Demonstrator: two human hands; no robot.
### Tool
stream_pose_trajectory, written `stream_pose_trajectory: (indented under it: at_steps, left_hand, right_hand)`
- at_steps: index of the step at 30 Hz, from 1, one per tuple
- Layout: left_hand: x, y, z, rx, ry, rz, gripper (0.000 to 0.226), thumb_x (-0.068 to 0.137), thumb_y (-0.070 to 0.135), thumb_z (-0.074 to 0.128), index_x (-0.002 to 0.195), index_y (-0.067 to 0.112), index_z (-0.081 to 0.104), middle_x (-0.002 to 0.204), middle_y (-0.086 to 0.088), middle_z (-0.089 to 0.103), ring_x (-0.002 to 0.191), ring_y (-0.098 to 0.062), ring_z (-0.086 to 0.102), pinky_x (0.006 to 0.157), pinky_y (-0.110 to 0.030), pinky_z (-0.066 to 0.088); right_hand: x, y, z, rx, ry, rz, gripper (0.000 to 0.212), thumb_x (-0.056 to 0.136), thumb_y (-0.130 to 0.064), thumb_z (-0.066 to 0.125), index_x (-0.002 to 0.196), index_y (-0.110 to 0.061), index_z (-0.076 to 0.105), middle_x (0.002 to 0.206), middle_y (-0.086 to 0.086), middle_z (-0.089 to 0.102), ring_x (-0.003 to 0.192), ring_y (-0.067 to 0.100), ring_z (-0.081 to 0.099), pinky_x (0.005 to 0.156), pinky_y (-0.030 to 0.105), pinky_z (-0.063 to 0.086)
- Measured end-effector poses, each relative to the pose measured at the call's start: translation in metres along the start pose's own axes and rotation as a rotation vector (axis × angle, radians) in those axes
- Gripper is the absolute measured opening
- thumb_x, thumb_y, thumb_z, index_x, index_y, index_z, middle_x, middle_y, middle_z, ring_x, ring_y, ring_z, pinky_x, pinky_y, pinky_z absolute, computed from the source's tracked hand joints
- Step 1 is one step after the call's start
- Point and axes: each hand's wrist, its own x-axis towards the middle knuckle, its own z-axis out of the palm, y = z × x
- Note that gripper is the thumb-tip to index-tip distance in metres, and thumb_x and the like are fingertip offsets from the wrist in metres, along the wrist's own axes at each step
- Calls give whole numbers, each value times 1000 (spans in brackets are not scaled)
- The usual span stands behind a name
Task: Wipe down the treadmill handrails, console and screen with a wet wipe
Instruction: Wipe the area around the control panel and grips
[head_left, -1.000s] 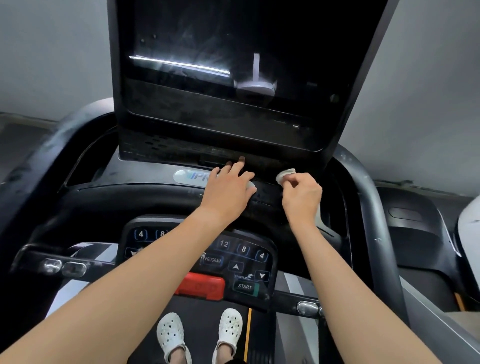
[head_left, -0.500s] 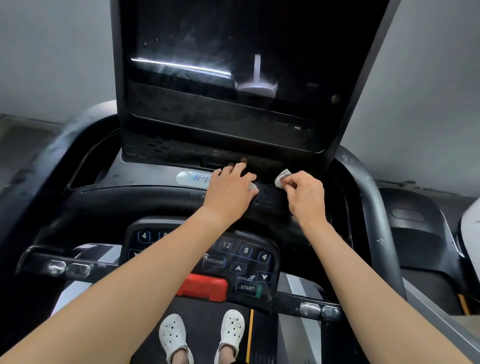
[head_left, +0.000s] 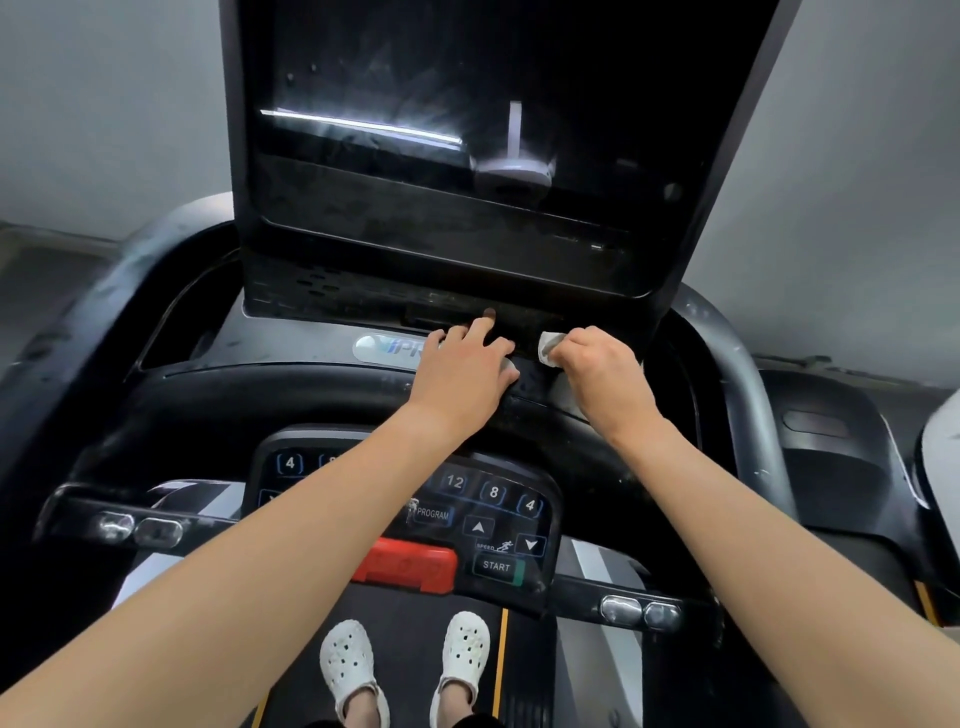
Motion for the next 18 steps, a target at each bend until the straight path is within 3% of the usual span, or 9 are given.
stream_pose_trajectory:
  at_steps: [5,10,18]
  left_hand:
    - [1,1,0,10,-14,-3,44,107,47,43,146,28,53,161,-6,38,138,-30,46,117,-47,34]
    - [3,3,-1,23,-42,-5,44,107,46,43,147,27,52,160,-7,37,137,-32,46,116,-46,33]
    - [2,2,-6,35,-58,5,44,107,45,43,146,26,53,158,-8,39,132,-32,50,112,-46,37]
  right_hand:
    - [-3,1,-1,-25,-38,-26,33,73,16,71,98,-5,74,90,6,67,78,26,60,67,35,53]
    - [0,-5,5,17,-25,17,23,80,10,69,94,-8,74,86,4,64,74,23,56,66,32,48]
    - [11,-10,9,-44,-101,-7,22,81,4,72,95,-14,74,90,2,60,79,22,54,69,36,52]
